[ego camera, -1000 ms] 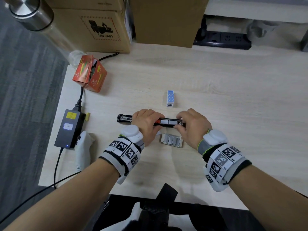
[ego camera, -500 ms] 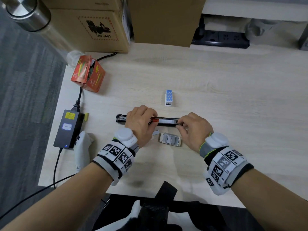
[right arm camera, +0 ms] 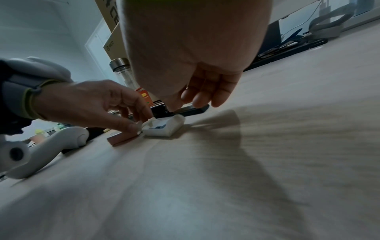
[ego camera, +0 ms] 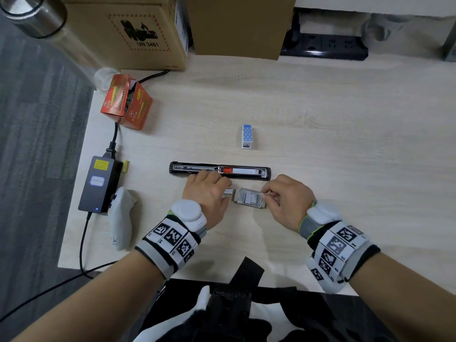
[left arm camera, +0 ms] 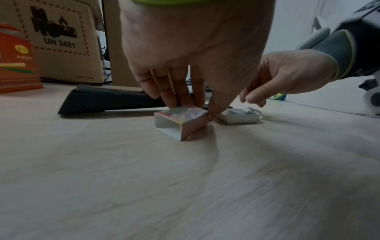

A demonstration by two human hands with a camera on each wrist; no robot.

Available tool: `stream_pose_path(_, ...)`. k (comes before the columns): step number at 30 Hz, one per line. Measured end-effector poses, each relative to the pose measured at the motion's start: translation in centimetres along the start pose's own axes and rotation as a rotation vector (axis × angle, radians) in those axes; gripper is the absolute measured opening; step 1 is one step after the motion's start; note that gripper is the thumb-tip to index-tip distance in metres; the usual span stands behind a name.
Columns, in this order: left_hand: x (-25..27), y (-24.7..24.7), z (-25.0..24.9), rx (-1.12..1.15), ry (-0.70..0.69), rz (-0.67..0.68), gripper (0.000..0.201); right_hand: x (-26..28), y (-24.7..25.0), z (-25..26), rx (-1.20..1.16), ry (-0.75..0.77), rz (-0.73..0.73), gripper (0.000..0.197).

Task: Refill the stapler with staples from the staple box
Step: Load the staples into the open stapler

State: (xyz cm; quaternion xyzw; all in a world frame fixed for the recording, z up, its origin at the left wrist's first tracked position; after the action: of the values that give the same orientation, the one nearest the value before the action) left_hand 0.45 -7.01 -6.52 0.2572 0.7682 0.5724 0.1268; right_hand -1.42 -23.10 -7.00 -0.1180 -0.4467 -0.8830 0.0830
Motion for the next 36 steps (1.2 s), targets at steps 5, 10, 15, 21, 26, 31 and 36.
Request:
stream_pose_path(5,0.1,0.0,-1.3,0.018,-0.042,-0.016,0.034,0.3,-1.7,0.7,0.035,0.022,0.072,0.009)
stream_pose_path(10,0.5,0.0,-2.5,0.064,-0.070,-0.030,0.038,0.4,-1.9,0.8,0.051,0.018,0.066,0.018)
stream_pose_path(15,-0.2,-0.7,-4.5,0.082,-0.136,-0.010,0.040,0.9,-1.2,-0.4,0.077,-0.021,0.046,0.014)
stream_pose_path(21,-1.1,-1.7,-4.6,0.073,-0.122,0.004,0.027,1.0,-1.2,-1.8,0.119,-0.072,0.048,0.007)
stream_pose_path(26,-1.2,-2.0,-4.4,0.076,-0.126,0.012,0.024,0.9,-1.5,-1.1,0.097,-0.053,0.044,0.005)
stream_pose_path(31,-1.2,-2.2,-4.2,0.091,-0.115,0.018,0.022,0.6,-1.9,-0.3,0.090,-0.049,0.072,0.007)
stream_pose_path(36,-1.4,-2.0,-3.8,0.108,-0.101,0.026,0.022,0.4,-1.8,-0.7,0.104,-0.101,0.079,0.006)
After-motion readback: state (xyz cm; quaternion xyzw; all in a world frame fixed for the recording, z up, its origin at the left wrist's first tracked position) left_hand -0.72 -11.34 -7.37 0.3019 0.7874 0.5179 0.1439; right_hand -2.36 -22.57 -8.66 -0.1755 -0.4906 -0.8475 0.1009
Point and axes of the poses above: each hand's wrist, its own x-axis away from the middle knuckle, its own y-axis out of the back of the hand, z = x × y, the point moved 10 cm from there along -x, towards the middle knuckle, and after that the axes turned 8 degrees about -y, right-handed, at the moved point
